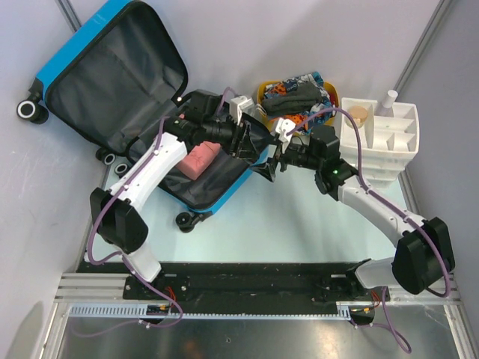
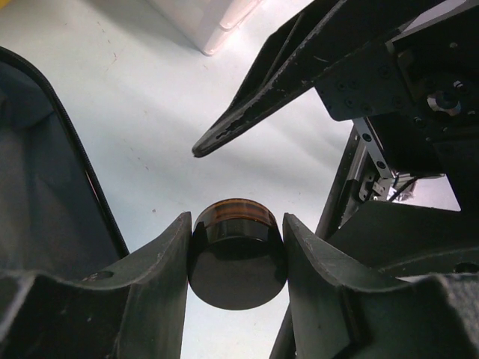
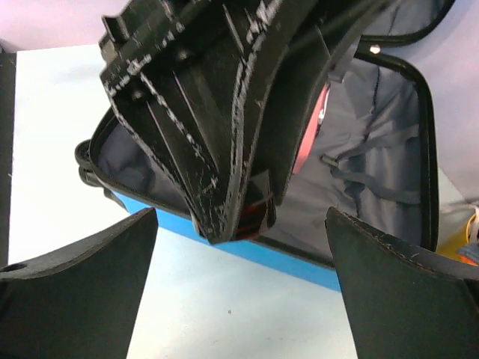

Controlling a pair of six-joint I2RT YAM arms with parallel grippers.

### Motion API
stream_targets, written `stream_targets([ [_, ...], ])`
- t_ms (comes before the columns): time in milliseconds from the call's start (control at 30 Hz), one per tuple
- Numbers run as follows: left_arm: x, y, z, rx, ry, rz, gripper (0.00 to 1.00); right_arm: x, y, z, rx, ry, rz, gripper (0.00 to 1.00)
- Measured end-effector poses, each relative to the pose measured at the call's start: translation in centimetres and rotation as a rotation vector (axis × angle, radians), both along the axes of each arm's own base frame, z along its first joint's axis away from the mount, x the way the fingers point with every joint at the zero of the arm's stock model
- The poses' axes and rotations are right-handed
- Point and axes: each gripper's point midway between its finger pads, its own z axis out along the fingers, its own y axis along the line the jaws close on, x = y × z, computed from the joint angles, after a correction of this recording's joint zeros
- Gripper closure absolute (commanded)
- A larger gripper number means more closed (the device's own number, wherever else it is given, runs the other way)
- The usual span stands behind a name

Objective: Open, take out, and arrange the luggage

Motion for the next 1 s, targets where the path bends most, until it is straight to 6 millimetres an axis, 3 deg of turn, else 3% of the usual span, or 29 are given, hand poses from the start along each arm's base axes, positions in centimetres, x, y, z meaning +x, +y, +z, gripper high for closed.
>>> stream_targets([
  [100,-0.3,-0.1,-0.4,-0.006,0.021,-0.006,0.83,0.1,0.9,0.2,0.009,-0.033,0.016,0.1],
  [300,-0.6,-0.2,-0.5,-0.013,0.038,-0.014,0.83,-0.1,2.2,-0.1,0.004,-0.075,0.046,0.14],
  [667,-0.6,-0.3,-0.4,-0.019,0.04,-0.012,0.83,0.9,2.1,-0.7,-0.041,-0.134,-0.002,0.29],
  [733,-0.6,-0.3,-0.4,-0.02,0.038,-0.011,0.82,1.0,2.2,-0.7,-0.049,-0.147,-0.008,0.41],
  [767,-0.5,-0.3,-0.3,-0.02,0.034,-0.009,0.8,1.0,2.2,-0.8,-0.052,-0.149,-0.006,0.45],
  [833,-0.3,-0.2,-0.3,-0.02,0.031,-0.001,0.6,1.1,2.3,-0.9,-0.061,-0.158,-0.014,0.57],
  [900,0.0,-0.1,-0.2,-0.021,0.03,0.016,0.4,1.2,2.2,-1.0,-0.068,-0.169,-0.021,0.61],
  [1000,0.0,-0.1,-0.2,-0.024,0.033,0.011,0.24,1.3,2.2,-0.9,-0.069,-0.174,-0.027,0.6],
])
